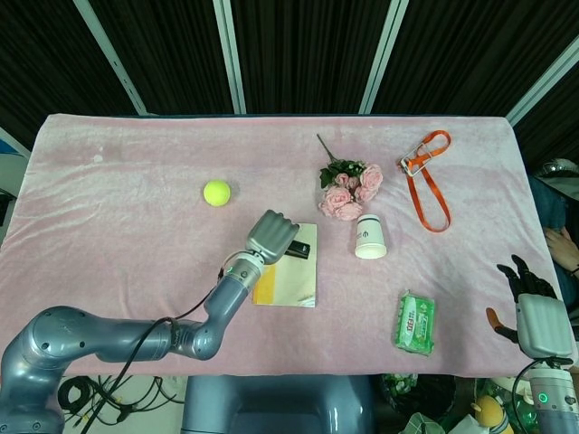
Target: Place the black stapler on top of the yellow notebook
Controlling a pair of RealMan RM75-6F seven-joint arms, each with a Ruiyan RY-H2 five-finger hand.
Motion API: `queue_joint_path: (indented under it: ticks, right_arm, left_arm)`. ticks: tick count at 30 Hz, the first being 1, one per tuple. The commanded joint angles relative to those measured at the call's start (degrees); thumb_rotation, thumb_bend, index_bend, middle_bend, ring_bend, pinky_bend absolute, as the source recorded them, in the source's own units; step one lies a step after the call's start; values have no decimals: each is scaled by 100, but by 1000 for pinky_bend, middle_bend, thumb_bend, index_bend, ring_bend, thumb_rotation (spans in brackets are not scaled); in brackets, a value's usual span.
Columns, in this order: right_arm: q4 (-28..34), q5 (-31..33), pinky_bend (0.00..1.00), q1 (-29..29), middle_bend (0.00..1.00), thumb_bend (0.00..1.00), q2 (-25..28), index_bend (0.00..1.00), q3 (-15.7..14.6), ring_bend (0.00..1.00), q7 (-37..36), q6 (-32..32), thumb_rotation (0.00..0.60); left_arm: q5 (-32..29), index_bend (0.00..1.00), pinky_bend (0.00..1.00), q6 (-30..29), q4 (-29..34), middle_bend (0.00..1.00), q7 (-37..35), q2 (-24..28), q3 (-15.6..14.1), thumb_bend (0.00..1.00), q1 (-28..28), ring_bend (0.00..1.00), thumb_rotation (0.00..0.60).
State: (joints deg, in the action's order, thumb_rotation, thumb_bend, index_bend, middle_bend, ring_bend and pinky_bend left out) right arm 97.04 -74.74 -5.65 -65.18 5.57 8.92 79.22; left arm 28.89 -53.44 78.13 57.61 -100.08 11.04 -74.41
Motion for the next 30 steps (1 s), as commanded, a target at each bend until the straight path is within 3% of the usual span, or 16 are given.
queue_joint_path:
  ticks: [1, 15, 19, 22, 26, 30]
  right_arm:
    - [3, -2, 213, 3, 65, 232, 1, 198, -1, 190, 3, 8, 600]
    - [11, 36, 213, 3, 65, 232, -3, 198, 15, 189, 22, 12, 600]
    - [14, 42, 213, 1, 65, 231, -2, 198, 16, 189, 21, 7, 600]
    - [20, 54, 213, -4, 65, 232, 0, 198, 16, 190, 28, -8, 600]
    - [31, 65, 213, -11, 65, 231, 2, 198, 15, 189, 46, -23, 600]
    - [33, 86, 213, -15, 65, 232, 4, 198, 20, 190, 49, -34, 600]
  left_arm:
    - [-103, 500, 572, 8, -113, 534, 101, -99, -38, 399, -61, 412, 600]
    - [-219, 480, 571, 70, -435, 518, 192, -360, -104, 369, -150, 411, 600]
    - [-268, 424, 557, 92, -489, 423, 238, -404, -138, 256, -163, 358, 600]
    - [-340, 354, 490, -14, -463, 275, 257, -421, -89, 143, -166, 230, 600]
    - [-366, 310, 384, -163, -414, 179, 214, -434, 7, 94, -158, 126, 600]
    - [-314, 306, 349, -249, -323, 160, 114, -404, 86, 91, -125, 101, 600]
